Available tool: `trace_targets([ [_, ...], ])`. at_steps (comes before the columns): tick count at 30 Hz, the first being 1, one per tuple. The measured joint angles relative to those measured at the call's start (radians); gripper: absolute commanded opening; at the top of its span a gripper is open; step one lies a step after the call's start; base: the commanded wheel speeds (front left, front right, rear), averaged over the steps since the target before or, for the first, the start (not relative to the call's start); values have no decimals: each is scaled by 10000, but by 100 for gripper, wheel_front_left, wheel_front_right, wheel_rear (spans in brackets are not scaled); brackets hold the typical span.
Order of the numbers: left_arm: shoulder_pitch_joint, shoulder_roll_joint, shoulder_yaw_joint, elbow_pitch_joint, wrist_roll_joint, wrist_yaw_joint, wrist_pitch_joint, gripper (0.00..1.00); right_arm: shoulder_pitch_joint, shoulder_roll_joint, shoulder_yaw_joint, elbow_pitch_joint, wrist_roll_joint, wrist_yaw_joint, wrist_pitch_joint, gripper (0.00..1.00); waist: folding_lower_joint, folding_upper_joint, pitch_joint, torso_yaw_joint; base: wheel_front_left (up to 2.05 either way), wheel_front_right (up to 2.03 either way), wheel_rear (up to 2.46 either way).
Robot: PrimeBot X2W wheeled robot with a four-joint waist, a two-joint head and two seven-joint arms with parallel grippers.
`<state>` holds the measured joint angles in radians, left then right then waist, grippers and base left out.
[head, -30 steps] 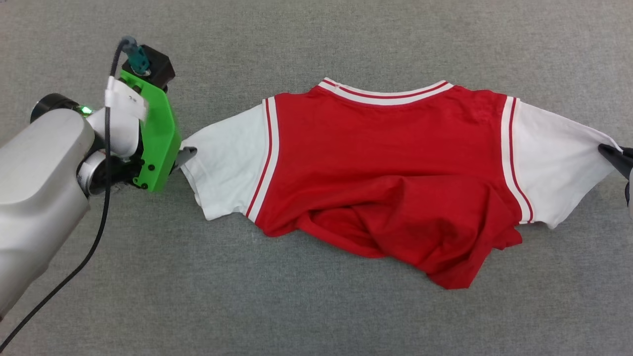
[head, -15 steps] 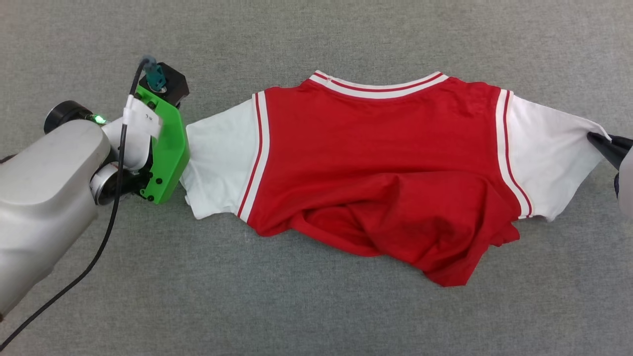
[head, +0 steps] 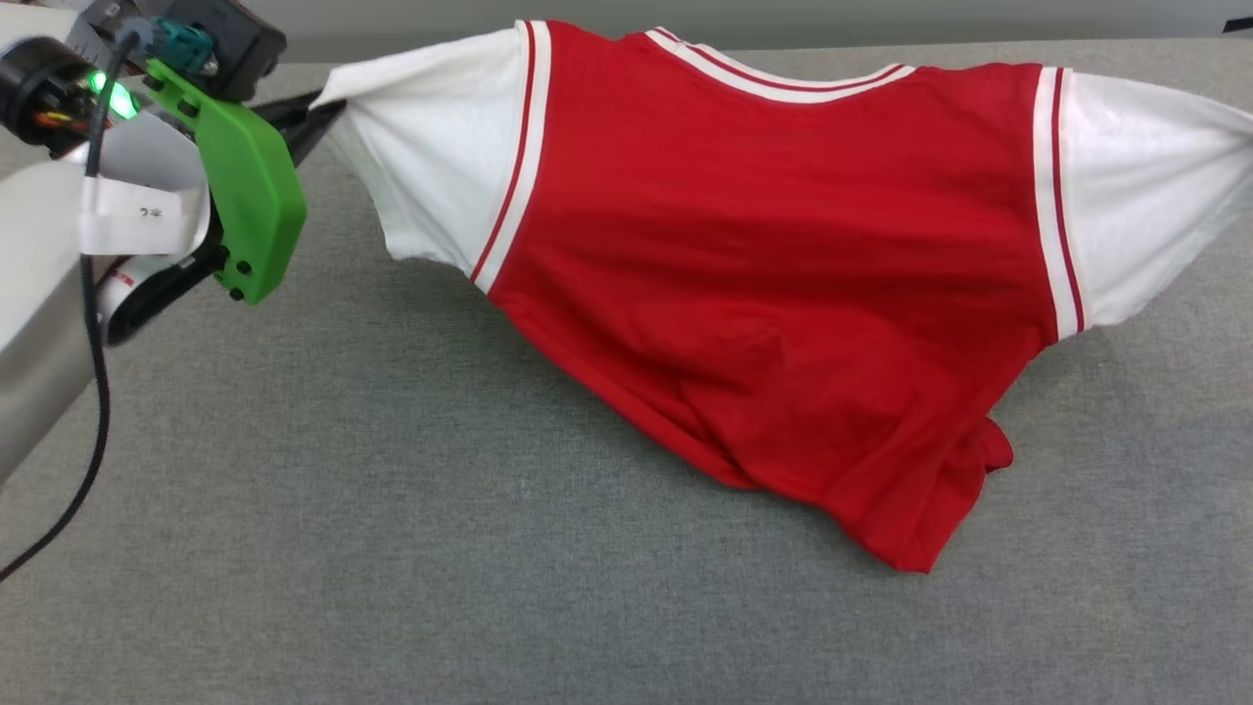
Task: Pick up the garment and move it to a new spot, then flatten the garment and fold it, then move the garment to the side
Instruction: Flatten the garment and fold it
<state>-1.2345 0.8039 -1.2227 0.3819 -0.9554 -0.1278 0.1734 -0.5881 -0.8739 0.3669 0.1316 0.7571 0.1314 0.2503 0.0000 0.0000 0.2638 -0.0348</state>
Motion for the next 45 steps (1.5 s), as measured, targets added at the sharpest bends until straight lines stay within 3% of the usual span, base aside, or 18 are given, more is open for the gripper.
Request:
trace_targets([
  [12, -1240, 650, 976, -1570, 405, 673, -591, 0, -1315, -426, 46, -389, -69, 0, -410, 0, 0, 0, -976, 189, 0, 0, 0],
  [23, -2338, 355, 1593, -1651, 422, 796, -876, 0, -3191, -299, 10, -12, -412, 0, -201, 0, 0, 0, -1170, 281, 0, 0, 0],
  [33, -3466, 19, 1956, -1162, 554, 1081, -650, 0, -6038, 560, 1022, 1041, -963, 0, 336, 0, 0, 0, -231, 217, 0, 0, 0],
  [38, -4388, -224, 2280, -646, 646, 1202, -577, 0, -8295, 1187, 1546, 2288, -1450, 0, 209, 0, 1, 0, 537, 120, 0, 0, 0],
  [45, -5615, -522, 2571, -42, 1158, 1379, -771, 0, -10763, 2278, 1927, 4489, -2027, 0, -759, 0, 2, 0, 1605, -44, 0, 0, 0],
])
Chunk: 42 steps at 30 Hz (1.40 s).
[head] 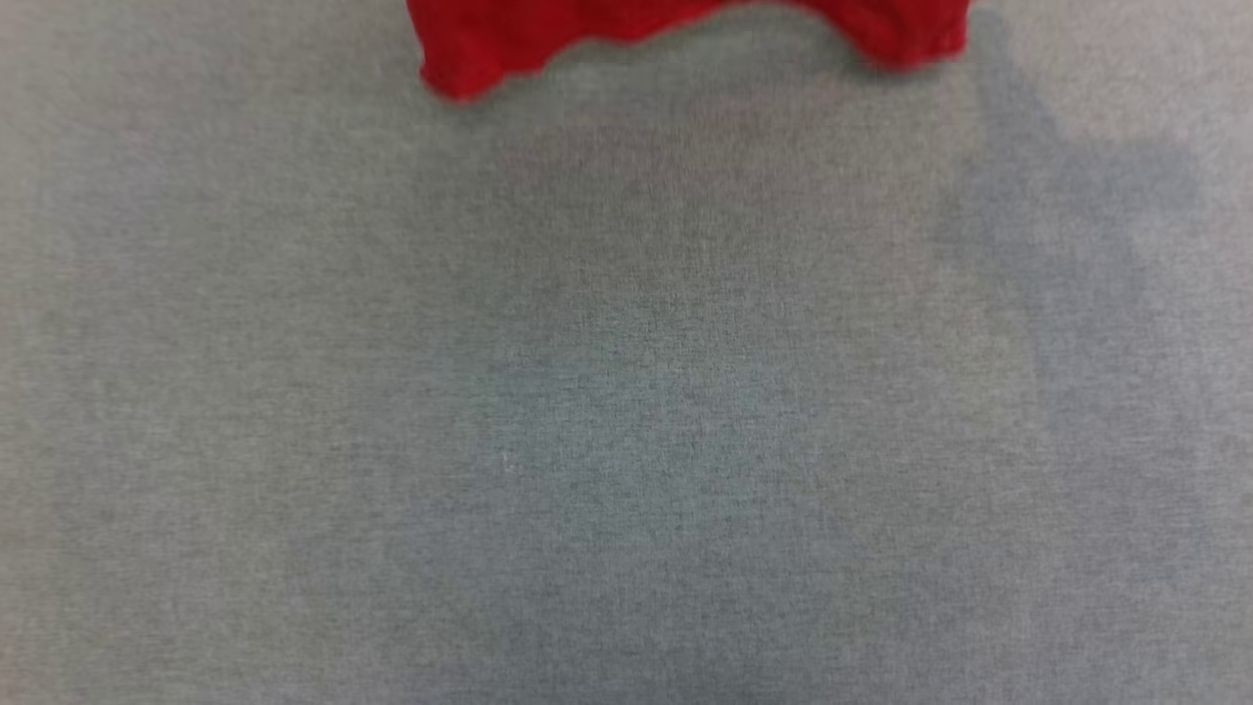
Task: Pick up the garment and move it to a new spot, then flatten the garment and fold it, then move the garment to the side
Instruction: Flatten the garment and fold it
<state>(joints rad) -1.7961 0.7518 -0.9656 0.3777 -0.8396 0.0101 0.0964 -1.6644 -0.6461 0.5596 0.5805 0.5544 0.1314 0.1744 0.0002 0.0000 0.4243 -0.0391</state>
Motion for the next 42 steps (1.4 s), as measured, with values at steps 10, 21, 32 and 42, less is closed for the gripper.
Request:
trace_targets([
  [10, -1232, -221, 531, -234, 462, 314, -575, 0, -2457, 840, 174, 2493, -980, 0, -1615, 0, 0, 0, 1188, -243, 0, 0, 0],
  [21, -589, -155, 353, 654, 186, -79, -1229, 0, -2315, 1340, 963, 3639, -652, 0, -2548, 0, 0, 0, 1804, -259, 0, 0, 0],
  [32, 1585, -368, 33, 1756, -328, -370, -2568, 0, -41, 1588, 2460, 3319, 453, 0, -3308, 0, -1, 0, 1080, -201, 0, 0, 0],
  [42, 5009, -370, -276, 1526, -941, -42, -3354, 0, 2868, 972, 3799, 2019, 1739, 0, -3639, 0, -3, 0, -42, -195, 0, 0, 0],
])
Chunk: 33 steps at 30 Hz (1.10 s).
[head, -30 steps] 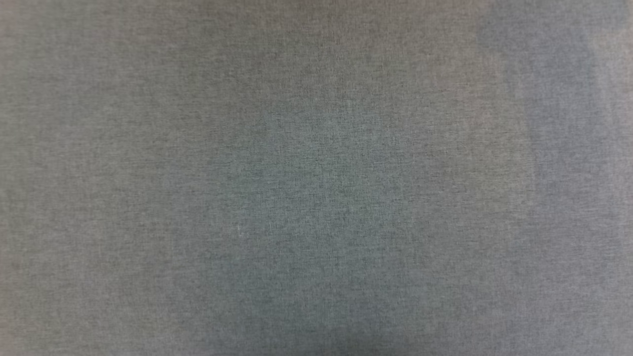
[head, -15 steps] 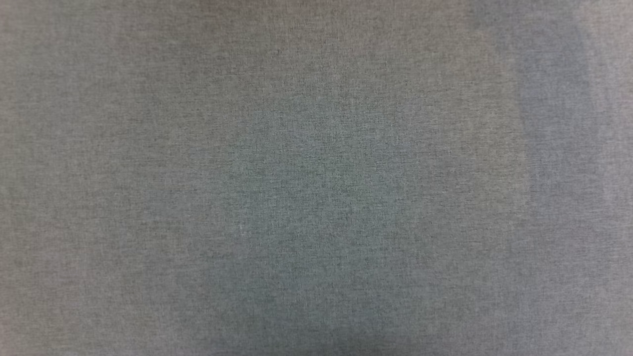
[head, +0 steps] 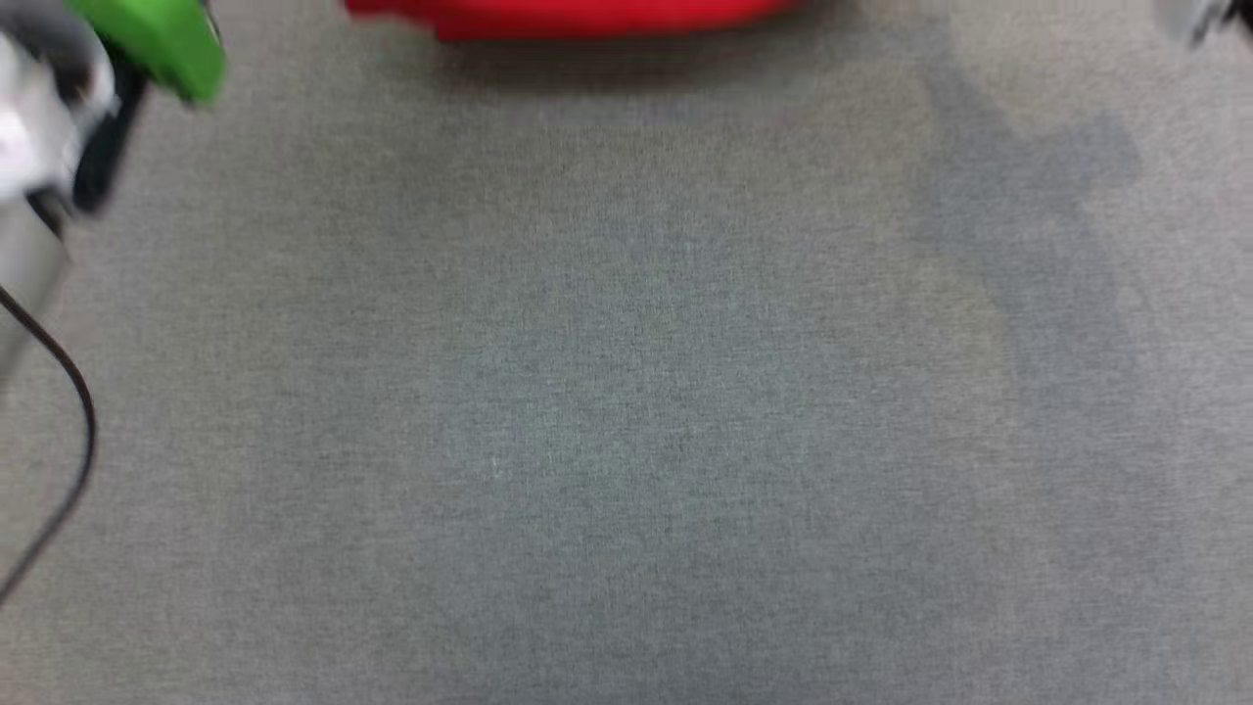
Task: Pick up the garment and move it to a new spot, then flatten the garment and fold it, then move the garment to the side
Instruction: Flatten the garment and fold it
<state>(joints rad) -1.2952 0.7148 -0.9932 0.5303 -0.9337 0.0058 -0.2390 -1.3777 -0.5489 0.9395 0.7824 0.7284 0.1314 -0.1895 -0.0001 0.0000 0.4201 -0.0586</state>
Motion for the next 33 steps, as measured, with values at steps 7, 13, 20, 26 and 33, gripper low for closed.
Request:
trace_targets([
  [7, 3275, 173, 384, -798, -564, 378, -161, 0, 2528, -759, 625, -941, 811, 0, -65, 0, 0, 0, -964, 35, 0, 0, 0],
  [13, 6372, 8, 1528, -1680, -579, 662, -169, 0, 4730, -1325, 723, -1710, 1306, 0, -157, 0, -1, 0, -1798, 137, 0, 0, 0],
  [20, 10077, -374, 2915, -2054, -180, 690, -169, 0, 8021, -1971, 15, -2452, 1597, 0, -368, 0, -1, 0, -2983, 355, 0, 0, 0],
  [26, 11739, -794, 3643, -2063, 121, 779, -169, 0, 10249, -1985, -949, -2744, 1361, 0, -476, 0, -1, 0, -3641, 421, 0, 0, 0],
  [33, 12912, -1189, 4385, -2021, 464, 872, -169, 0, 12715, -1662, -2675, -3018, 911, 4, -543, 0, 0, 0, -3912, 456, 0, 0, 0],
])
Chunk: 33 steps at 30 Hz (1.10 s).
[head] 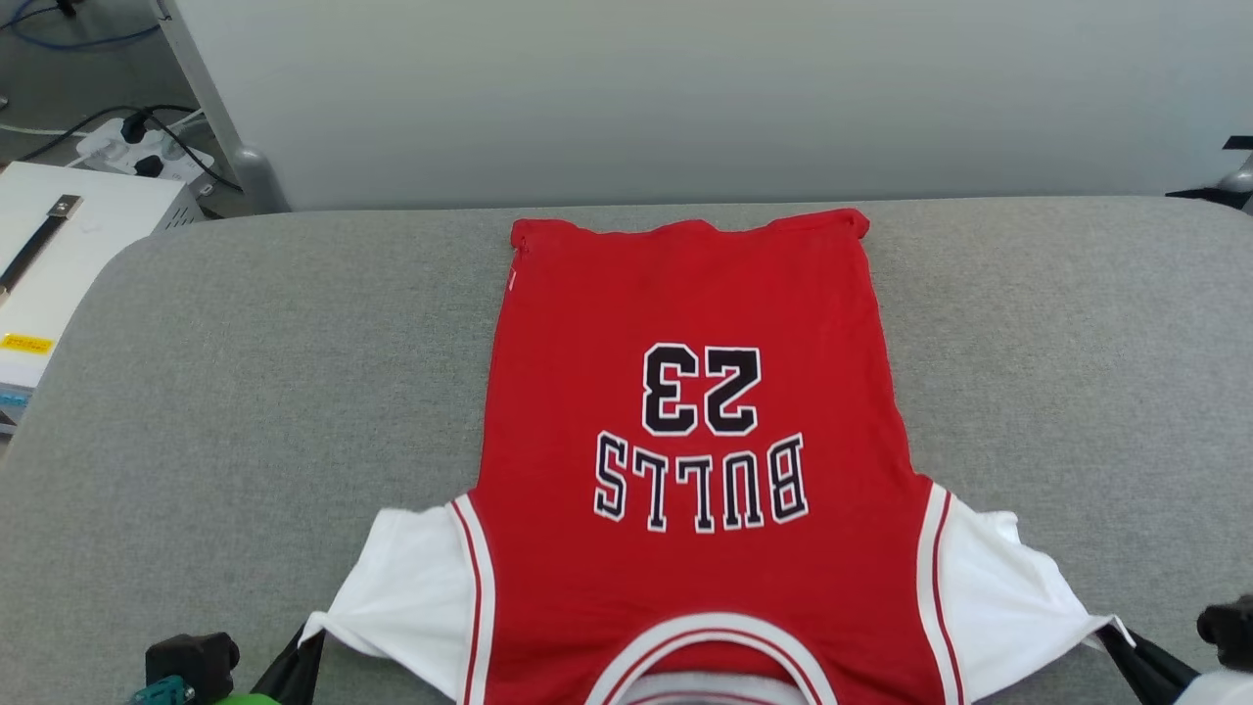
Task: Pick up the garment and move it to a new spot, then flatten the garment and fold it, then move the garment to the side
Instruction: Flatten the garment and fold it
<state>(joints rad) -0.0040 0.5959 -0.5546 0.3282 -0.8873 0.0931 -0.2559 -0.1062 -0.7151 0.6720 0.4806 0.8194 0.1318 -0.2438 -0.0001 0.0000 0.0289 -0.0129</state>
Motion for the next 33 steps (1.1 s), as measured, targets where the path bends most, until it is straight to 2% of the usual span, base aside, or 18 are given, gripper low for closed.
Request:
trace_targets([
  [9, 858, -242, 694, -75, 512, 0, 0, 0, 2234, 546, -2042, -1016, -686, 8, 711, 0, 0, 0, 40, 47, 0, 0, 0],
  [14, 953, -362, 915, -198, 667, -38, 0, 0, 2592, 978, -3290, -1649, -1494, 8, 1093, 2, 0, 0, 179, 21, 0, 0, 0],
  [15, 951, -393, 955, -209, 755, -56, 0, 0, 2620, 1078, -3517, -1755, -1659, 8, 1131, 37, 0, 0, 210, 26, 0, 0, 0],
  [16, 949, -431, 995, -222, 876, -59, 0, 0, 2649, 1193, -3793, -1866, -1833, 8, 1187, 65, 0, 0, 252, 32, 0, 0, 0],
  [18, 936, -548, 1047, -257, 1034, -71, 0, 0, 2680, 1371, -4219, -2127, -2134, 8, 1363, 100, 0, 0, 333, 45, 0, 0, 0],
  [22, 853, -767, 1051, -353, 1227, -109, 0, 0, 2692, 1561, -5198, -2778, -2650, 4, 1638, 100, 0, 0, 518, 101, 0, 0, 0],
  [27, 603, -1016, 1097, -738, 1707, -107, 0, 0, 2600, 1453, -6635, -3981, -3101, 4, 1946, 100, 0, 0, 810, 261, 0, 0, 0],
  [33, 262, -1181, 1183, -1429, 2159, -100, 0, 0, 1085, 1039, -7538, -5624, -3279, 0, 2834, 100, 1, 0, 1255, 556, 0, 0, 0],
])
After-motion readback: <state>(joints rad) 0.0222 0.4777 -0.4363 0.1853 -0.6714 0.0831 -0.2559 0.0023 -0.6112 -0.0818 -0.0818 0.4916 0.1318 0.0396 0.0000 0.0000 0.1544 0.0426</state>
